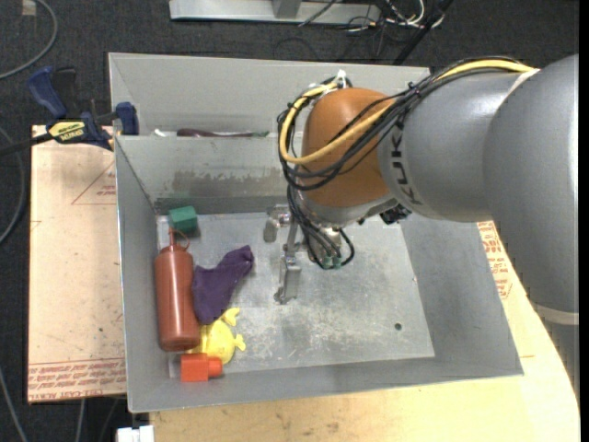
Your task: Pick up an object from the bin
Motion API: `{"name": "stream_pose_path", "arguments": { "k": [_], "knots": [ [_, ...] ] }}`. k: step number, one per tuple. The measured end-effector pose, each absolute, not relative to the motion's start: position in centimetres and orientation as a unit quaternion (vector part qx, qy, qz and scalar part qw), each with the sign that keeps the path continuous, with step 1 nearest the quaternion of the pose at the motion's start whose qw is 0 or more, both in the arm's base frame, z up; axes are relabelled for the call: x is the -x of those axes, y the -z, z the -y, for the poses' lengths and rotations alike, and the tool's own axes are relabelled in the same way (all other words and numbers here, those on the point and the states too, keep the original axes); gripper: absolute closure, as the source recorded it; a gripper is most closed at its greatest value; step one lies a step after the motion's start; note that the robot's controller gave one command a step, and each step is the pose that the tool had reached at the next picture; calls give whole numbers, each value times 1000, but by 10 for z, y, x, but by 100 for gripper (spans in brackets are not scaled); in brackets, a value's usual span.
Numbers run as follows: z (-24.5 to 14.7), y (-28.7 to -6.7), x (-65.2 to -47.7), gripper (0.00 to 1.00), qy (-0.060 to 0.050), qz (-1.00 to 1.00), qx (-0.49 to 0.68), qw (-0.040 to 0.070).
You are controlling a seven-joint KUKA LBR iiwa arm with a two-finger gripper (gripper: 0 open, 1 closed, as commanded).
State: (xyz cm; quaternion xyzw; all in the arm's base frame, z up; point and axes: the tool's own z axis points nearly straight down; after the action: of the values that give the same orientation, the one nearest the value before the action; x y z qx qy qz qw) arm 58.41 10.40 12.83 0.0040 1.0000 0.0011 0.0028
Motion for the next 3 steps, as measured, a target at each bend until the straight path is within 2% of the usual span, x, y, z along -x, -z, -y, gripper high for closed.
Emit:
{"name": "stream_pose_path", "arguments": {
  "k": [1, 2, 3],
  "knots": [
    [-139, -90, -593, 0, 0, -999, 35, -2],
    [-170, -92, -562, 100, -2, -988, 154, 4],
    [-170, -92, -562, 100, -2, -988, 153, 4]
  ]
}}
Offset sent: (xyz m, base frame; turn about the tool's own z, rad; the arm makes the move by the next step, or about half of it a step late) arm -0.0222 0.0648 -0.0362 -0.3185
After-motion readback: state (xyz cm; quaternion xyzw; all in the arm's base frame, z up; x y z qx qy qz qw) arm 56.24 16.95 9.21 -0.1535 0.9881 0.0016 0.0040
